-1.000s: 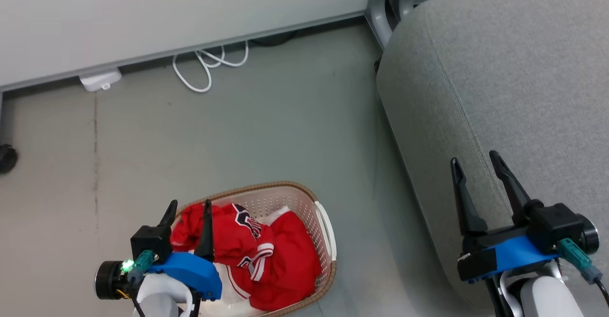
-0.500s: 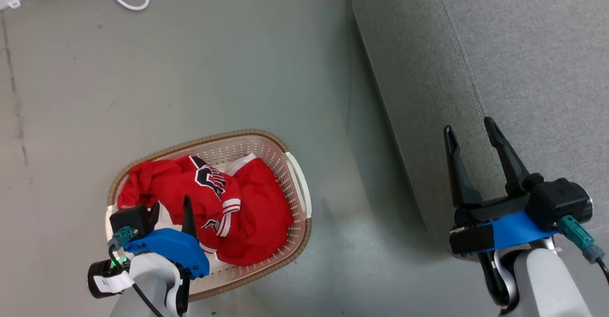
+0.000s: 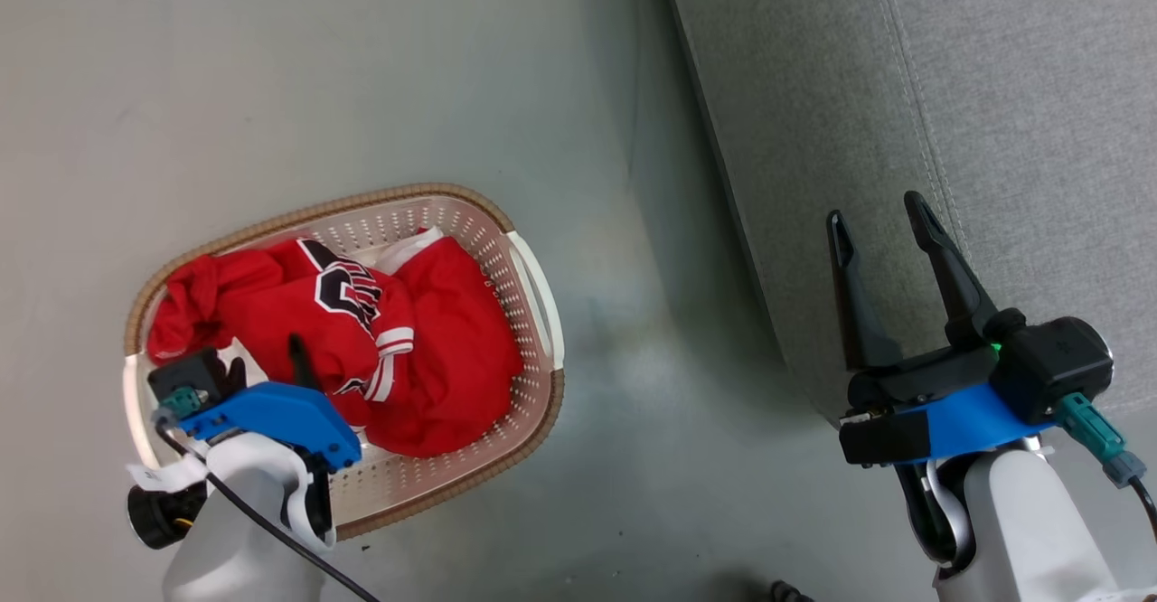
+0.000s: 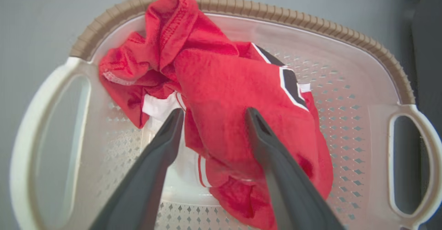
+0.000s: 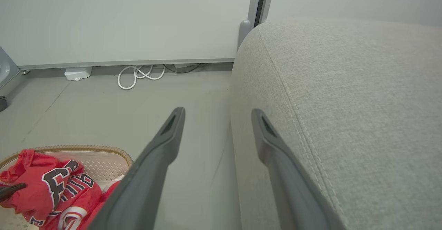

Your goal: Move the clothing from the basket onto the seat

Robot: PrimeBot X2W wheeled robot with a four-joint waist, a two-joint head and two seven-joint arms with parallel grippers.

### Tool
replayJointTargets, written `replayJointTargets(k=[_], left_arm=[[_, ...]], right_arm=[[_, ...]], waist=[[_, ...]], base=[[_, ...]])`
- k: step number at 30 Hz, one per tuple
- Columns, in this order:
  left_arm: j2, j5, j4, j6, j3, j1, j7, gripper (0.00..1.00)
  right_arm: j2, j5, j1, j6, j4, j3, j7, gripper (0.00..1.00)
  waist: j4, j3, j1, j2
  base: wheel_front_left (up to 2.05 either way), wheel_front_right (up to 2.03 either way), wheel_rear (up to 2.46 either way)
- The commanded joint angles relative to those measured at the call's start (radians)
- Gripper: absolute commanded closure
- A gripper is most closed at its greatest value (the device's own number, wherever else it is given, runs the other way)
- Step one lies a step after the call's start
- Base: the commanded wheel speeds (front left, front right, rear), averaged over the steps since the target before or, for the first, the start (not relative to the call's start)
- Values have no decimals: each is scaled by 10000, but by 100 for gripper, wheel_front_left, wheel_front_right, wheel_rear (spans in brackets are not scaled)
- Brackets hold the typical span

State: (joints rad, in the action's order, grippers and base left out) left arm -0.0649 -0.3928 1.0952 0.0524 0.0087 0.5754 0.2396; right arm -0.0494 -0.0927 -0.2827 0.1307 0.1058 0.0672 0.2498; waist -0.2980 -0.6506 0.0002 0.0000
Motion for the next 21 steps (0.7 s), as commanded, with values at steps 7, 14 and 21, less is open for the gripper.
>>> replayJointTargets(k=[7,14,21], left_arm=[[36,-1086,525,-438,730,660,-72,0],[113,-1874,1145,-913,969,1011,-569,0],[132,-1925,1434,-1230,633,1247,-682,100]], right_arm=[[-18,-159,-244,1,8,142,111,0],[-17,-275,-307,1,-65,256,147,0],[-18,-365,-351,1,-64,326,156,0]], waist=[[-130,-407,-2,0],[-249,-657,-2,0],[-339,-800,-2,0]], base=[[0,0,0],[0,0,0],[0,0,0]])
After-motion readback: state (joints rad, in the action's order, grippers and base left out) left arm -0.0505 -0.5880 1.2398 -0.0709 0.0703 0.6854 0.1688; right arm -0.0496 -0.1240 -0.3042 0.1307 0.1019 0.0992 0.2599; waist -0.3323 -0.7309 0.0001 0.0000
